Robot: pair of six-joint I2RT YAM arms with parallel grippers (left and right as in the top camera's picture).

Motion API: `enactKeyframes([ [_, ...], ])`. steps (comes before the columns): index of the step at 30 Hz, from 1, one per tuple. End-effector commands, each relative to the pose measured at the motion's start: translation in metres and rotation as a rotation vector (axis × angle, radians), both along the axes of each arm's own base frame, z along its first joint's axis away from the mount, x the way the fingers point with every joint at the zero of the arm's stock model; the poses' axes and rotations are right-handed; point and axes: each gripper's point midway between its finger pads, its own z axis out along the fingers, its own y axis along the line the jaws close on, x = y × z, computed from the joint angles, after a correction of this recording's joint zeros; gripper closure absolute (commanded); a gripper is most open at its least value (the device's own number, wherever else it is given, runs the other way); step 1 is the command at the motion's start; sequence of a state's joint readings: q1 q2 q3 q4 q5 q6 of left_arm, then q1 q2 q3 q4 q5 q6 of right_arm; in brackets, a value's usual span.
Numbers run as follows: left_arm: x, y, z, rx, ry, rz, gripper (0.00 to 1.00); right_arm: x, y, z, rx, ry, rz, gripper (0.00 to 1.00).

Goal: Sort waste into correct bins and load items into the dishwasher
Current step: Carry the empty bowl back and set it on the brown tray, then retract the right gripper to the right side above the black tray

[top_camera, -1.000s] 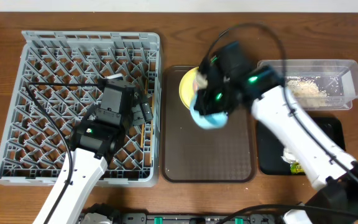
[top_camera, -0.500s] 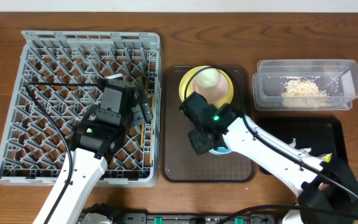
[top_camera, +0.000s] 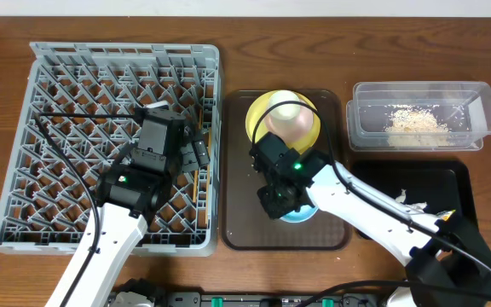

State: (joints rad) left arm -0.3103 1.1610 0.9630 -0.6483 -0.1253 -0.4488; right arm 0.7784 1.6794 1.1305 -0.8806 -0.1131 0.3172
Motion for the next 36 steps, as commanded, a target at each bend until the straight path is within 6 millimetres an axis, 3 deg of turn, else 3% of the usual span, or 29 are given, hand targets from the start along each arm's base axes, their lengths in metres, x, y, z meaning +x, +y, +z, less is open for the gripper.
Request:
enactKeyframes([
  [1, 0.002, 0.000, 0.007, -0.008, -0.015, 0.004, 0.07, 0.018, -0.004, 0.024, 0.039, -0.054, -0.018, 0.70],
  [5, 0.002, 0.000, 0.007, -0.008, -0.015, 0.004, 0.07, 0.042, -0.031, 0.061, 0.044, -0.133, -0.083, 0.68],
  [8, 0.002, 0.000, 0.007, -0.008, -0.015, 0.004, 0.07, 0.066, -0.070, 0.087, 0.026, -0.227, -0.201, 0.67],
  [11, 0.002, 0.000, 0.007, -0.008, -0.015, 0.004, 0.06, 0.077, -0.110, 0.111, 0.047, -0.279, -0.330, 0.67],
  [20, 0.002, 0.000, 0.007, -0.008, -0.015, 0.004, 0.06, 0.061, -0.247, 0.155, 0.009, -0.366, -0.767, 0.67],
  [21, 0.002, 0.000, 0.007, -0.008, -0.015, 0.004, 0.07, 0.058, -0.260, 0.159, 0.006, -0.379, -0.814, 0.63],
  [22, 0.002, 0.000, 0.007, -0.008, -0.015, 0.004, 0.06, 0.055, -0.271, 0.162, 0.004, -0.390, -0.863, 0.43],
  [23, 0.002, 0.000, 0.007, -0.008, -0.015, 0.004, 0.07, 0.052, -0.279, 0.164, 0.001, -0.397, -0.899, 0.01],
  [28, 0.002, 0.000, 0.007, -0.008, -0.015, 0.004, 0.07, 0.042, -0.306, 0.170, -0.015, -0.421, -1.004, 0.01],
  [36, 0.002, 0.000, 0.007, -0.008, -0.015, 0.004, 0.06, 0.042, -0.308, 0.169, -0.017, -0.419, -1.009, 0.01],
])
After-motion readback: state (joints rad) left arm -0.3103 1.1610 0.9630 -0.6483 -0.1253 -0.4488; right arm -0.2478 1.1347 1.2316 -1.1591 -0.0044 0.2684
